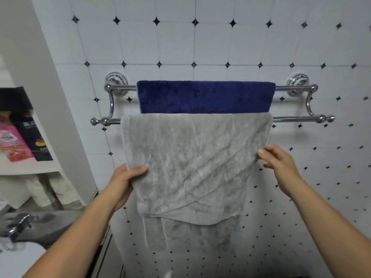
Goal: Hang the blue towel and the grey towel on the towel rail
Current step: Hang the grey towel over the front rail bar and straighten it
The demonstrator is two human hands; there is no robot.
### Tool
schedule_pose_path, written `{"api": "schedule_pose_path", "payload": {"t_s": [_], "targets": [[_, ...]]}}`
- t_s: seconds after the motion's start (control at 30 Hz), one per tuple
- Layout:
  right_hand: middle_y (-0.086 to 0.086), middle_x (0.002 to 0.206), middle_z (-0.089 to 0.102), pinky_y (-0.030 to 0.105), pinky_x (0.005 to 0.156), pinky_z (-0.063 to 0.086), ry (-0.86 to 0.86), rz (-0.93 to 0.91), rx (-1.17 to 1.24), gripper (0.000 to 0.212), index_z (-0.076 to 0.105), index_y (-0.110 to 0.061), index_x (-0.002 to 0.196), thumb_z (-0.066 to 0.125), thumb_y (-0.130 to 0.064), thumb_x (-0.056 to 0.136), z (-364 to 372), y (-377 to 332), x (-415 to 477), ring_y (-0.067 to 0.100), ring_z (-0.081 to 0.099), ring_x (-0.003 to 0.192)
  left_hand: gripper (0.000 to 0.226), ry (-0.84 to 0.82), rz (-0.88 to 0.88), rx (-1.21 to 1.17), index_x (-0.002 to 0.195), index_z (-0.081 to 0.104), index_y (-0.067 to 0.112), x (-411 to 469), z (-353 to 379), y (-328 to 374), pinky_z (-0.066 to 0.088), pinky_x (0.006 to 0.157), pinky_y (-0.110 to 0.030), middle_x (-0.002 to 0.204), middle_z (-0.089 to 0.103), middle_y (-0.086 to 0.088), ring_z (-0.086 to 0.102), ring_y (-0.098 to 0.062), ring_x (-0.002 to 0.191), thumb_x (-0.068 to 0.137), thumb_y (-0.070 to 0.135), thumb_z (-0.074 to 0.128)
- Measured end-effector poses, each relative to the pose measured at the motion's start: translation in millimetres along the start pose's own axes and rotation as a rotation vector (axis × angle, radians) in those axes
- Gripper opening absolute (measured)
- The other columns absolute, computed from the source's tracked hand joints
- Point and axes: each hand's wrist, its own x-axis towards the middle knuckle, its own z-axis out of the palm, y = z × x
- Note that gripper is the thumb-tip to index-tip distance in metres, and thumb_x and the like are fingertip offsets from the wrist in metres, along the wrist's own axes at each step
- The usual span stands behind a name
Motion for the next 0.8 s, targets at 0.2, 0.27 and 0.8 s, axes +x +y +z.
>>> {"api": "schedule_pose_path", "payload": {"t_s": [0.2, 0.27, 0.8], "targets": [[-0.007, 0.075, 0.076, 0.018, 0.059, 0.054, -0.019, -0.108, 0.087, 0.008, 0.069, -0.015, 0.086, 0.074, -0.021, 0.084, 0, -41, 33, 0.007, 0.071, 0.069, 0.010, 0.111, 0.293, 0.099, 0.087, 0.075, 0.012, 17, 30, 78, 0.057, 0.059, -0.025, 0.084, 0.078, -0.004, 0.074, -0.017, 0.072, 0.077, 0.013, 0.076], [-0.004, 0.072, 0.076, 0.019, 0.061, 0.056, -0.008, -0.074, 0.108, 0.005, 0.071, -0.012, 0.082, 0.072, -0.016, 0.085, -4, -30, 33, 0.009, 0.070, 0.067, 0.007, 0.140, 0.298, 0.130, 0.087, 0.074, 0.013, 18, 29, 79, 0.056, 0.057, -0.023, 0.079, 0.078, -0.001, 0.073, -0.015, 0.068, 0.081, 0.009, 0.074], [0.006, 0.074, 0.076, 0.022, 0.060, 0.057, -0.114, 0.214, 0.059, 0.021, 0.069, 0.005, 0.092, 0.071, -0.015, 0.085, -16, 67, -23, 0.021, 0.073, 0.072, 0.018, 0.158, 0.045, 0.264, 0.098, 0.070, 0.010, -16, -12, -23, 0.056, 0.055, -0.025, 0.089, 0.078, -0.005, 0.075, -0.021, 0.077, 0.080, 0.008, 0.075]]}}
